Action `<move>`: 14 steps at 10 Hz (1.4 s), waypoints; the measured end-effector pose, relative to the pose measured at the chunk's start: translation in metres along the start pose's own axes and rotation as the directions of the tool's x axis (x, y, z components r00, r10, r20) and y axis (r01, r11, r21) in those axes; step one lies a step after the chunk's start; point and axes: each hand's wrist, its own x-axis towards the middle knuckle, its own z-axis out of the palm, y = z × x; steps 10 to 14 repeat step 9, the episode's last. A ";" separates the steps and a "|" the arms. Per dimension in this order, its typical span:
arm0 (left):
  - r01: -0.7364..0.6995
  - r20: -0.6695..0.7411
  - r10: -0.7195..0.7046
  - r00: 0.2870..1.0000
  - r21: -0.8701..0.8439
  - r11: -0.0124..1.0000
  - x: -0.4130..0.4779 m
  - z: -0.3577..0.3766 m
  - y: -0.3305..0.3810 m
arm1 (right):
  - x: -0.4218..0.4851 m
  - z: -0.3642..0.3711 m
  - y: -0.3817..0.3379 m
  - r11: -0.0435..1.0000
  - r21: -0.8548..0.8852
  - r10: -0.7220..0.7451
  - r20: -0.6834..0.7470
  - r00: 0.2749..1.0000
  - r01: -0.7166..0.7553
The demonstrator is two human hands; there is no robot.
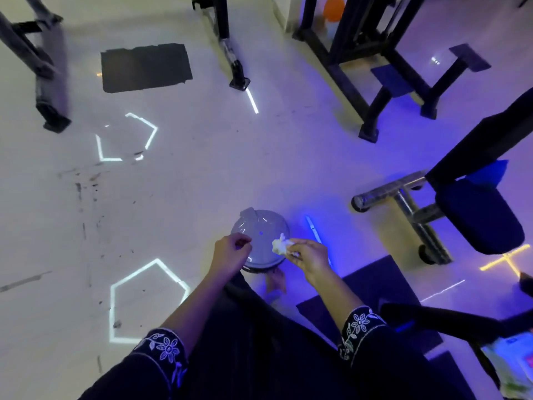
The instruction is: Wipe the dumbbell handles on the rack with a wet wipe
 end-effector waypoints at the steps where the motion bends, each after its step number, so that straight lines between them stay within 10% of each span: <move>1: 0.022 0.013 -0.022 1.000 0.010 1.000 0.015 0.005 0.002 | 0.018 0.001 0.004 0.999 0.011 0.037 -0.029 0.999 -0.036; 5: -0.011 0.006 0.010 1.000 0.091 0.996 0.068 0.031 -0.002 | 0.133 0.016 0.054 0.983 -0.108 0.127 -0.184 0.975 -0.149; 8: -0.036 0.030 0.032 0.999 0.140 0.989 0.085 0.040 -0.014 | 0.169 0.021 0.070 0.639 -0.765 0.036 -0.072 0.997 -0.078; 9: -0.078 0.034 0.075 0.997 0.107 0.991 0.078 0.036 -0.002 | 0.138 0.012 0.063 0.629 -0.773 -0.159 -0.028 0.987 0.079; 14: -0.078 0.034 0.075 0.997 0.107 0.991 0.078 0.036 -0.002 | 0.138 0.012 0.063 0.629 -0.773 -0.159 -0.028 0.987 0.079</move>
